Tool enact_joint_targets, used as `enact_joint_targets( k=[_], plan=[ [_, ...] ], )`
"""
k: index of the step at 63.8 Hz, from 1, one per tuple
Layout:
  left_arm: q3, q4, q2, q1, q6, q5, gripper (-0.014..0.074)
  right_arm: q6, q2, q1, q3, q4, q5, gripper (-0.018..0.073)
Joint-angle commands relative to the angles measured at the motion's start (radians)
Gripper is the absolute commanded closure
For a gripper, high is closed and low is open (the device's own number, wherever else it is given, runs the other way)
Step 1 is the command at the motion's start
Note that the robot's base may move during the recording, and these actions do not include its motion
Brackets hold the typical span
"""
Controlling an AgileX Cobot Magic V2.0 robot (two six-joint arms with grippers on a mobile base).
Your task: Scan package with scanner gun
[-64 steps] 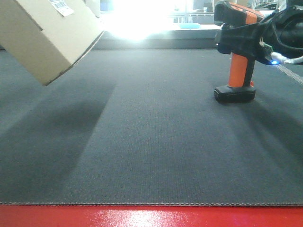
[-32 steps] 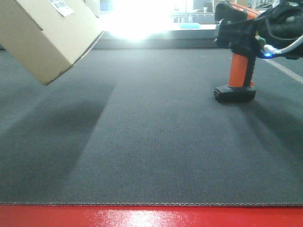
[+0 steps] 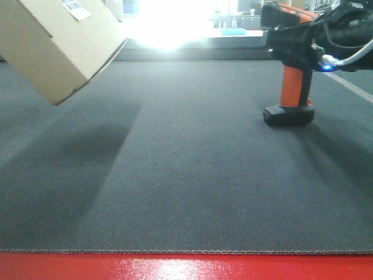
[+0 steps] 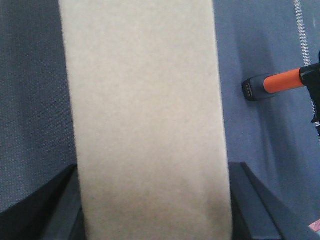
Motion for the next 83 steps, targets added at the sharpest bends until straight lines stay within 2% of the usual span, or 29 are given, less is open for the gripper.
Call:
enact_joint_targets(
  k=[1,9,10,15,24,36,49,55,67,83],
  plan=[
    [-0.001,-0.022,-0.012,-0.004,-0.006,-0.007,0.0708,-0.001,0.003,-0.003,-0.005,-0.007,-0.022,0.0447],
    [-0.001,-0.022,-0.012,-0.004,-0.006,-0.007,0.0708,-0.001,0.003,-0.003,-0.005,-0.007,-0.024,0.0718],
    [-0.001,-0.022,-0.012,-0.004,-0.006,-0.007,0.0708,-0.001,0.003,-0.003,-0.005,-0.007,-0.024,0.0727],
    [-0.001,-0.022,-0.012,-0.004,-0.006,-0.007,0.0708,-0.001,-0.009,-0.003,-0.005,-0.007,-0.029,0.0713],
    [-0.001,-0.022,-0.012,-0.004,-0.006,-0.007,0.0708,-0.062,-0.062,-0.003,-0.005,-0.007,-0.024,0.0713],
    [-0.001,-0.022,-0.012,-0.004,-0.006,-0.007,0.0708,-0.238,-0.182,-0.003,-0.01,-0.007,0.004,0.0713],
    [-0.001,-0.02,-0.012,-0.004,-0.006,-0.007,0.0708,-0.472,-0.273,-0.004,-0.094,0.003,0.236,0.0713],
    [-0.001,-0.017,-0.012,-0.004,0.004,-0.007,0.0708,-0.539,-0.288,-0.004,-0.137,0.005,0.308,0.0713],
    [-0.001,0.034,-0.012,-0.004,0.004,-0.007,0.0708,-0.657,-0.292,-0.025,-0.207,0.007,0.427,0.0713],
    [-0.001,0.038,-0.012,-0.004,0.004,-0.007,0.0708,-0.659,-0.292,-0.093,-0.218,0.007,0.453,0.0713]
  ],
)
